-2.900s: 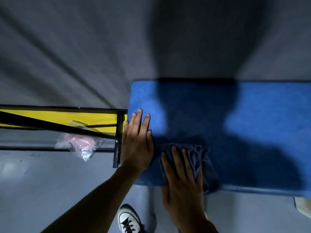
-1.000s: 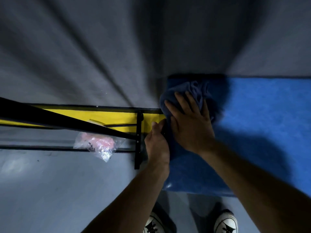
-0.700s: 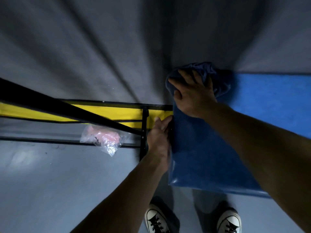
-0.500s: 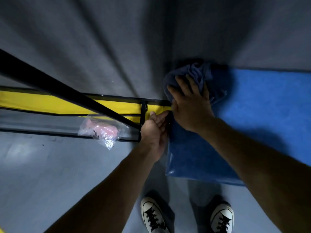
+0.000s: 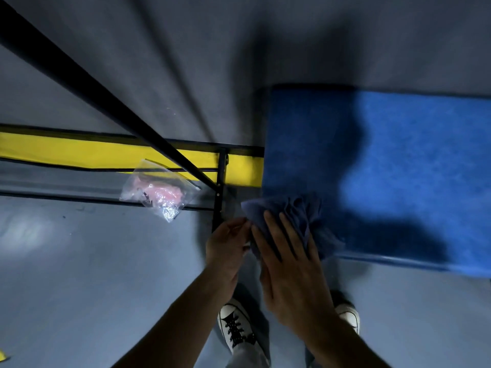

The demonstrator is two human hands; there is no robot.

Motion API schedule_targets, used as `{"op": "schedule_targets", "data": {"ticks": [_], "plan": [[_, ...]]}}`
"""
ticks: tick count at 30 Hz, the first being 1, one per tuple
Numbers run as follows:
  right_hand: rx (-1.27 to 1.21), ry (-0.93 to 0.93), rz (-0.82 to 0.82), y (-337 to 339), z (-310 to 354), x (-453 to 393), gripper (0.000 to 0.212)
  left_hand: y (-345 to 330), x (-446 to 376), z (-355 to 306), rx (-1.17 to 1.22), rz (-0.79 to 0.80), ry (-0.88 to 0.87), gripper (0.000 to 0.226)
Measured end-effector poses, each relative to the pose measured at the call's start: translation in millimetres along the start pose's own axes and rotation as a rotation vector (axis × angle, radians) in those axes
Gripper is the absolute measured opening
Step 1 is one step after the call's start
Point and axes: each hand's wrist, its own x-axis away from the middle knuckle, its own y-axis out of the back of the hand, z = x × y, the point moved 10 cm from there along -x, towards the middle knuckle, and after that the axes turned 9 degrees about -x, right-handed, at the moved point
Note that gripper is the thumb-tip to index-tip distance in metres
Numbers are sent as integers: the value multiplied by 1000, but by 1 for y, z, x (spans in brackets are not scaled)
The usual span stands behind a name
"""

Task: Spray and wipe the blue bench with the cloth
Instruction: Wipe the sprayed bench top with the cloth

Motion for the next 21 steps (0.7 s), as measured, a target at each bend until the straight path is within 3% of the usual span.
{"op": "schedule_targets", "data": {"ticks": [2, 7, 9, 11, 13, 16, 21], "plan": [[-61, -27, 5, -7, 2, 26, 75, 5, 7, 7, -35, -3, -45, 22], [-213, -99, 38, -18, -7, 57, 94, 15, 25, 1, -222, -109, -140, 5], [-290, -106, -33, -6, -10, 51, 84, 13, 30, -2, -259, -128, -154, 6], [-375, -162, -187, 21, -20, 40, 61, 13, 34, -7, -333, -182, -182, 12], [-411, -263, -274, 40, -36, 29, 58, 11, 42, -10, -431, -227, -207, 22], [-304, -300, -202, 44, -45, 11, 70, 0, 58, -2, -488, -146, -230, 19], [-211, -348, -101, 40, -49, 17, 50, -3, 73, 25, -706, -17, -317, 18]]}}
